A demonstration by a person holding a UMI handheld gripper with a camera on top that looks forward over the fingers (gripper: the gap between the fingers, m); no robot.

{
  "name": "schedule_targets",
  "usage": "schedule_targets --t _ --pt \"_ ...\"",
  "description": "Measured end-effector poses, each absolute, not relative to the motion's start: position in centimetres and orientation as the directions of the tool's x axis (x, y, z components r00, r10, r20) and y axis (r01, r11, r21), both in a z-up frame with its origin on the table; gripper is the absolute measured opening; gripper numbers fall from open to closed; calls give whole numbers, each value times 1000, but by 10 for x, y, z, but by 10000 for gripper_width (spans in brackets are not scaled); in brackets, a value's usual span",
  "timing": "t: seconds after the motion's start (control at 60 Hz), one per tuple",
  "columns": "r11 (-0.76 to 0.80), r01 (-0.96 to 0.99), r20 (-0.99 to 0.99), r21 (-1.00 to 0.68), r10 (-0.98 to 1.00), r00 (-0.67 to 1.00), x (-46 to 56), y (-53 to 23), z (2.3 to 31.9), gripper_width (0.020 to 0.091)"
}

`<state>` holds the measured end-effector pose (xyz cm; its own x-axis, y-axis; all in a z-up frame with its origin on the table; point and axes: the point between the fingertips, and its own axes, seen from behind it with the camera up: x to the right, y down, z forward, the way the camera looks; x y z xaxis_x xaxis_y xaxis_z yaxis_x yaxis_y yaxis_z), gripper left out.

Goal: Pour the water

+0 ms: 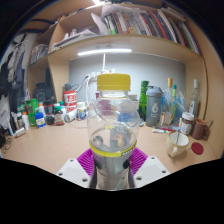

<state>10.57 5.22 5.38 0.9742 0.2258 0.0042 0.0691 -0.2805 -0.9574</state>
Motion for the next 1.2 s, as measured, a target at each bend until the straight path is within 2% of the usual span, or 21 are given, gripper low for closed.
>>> schedule_targets --t 0.1,0.183,0.233,0.35,0.45,0.583,0.617,0.7,0.917,1.083,1.2 --pt "-353 24 -62 -935 229 972 106 53 56 431" --pt "-394 -185 -271 -900 175 946 111 62 82 429" --pt "-438 -357 -449 -825 124 885 114 69 94 427" --pt "-507 -733 -828 -454 -64 557 128 90 118 425" --pt "-475 -877 -959 -77 -205 195 142 106 135 428" --pt "-388 -832 -912 396 -275 -305 162 133 159 428" --pt "-365 -796 -871 483 -288 -397 164 135 170 427" --pt "-316 -727 -791 610 -288 -539 172 149 172 429" --pt "-216 -598 -636 772 -259 -727 193 164 178 431" --pt "-190 -576 -606 795 -225 -763 205 169 185 429" --pt "-220 -617 -655 755 -233 -719 198 170 184 430"
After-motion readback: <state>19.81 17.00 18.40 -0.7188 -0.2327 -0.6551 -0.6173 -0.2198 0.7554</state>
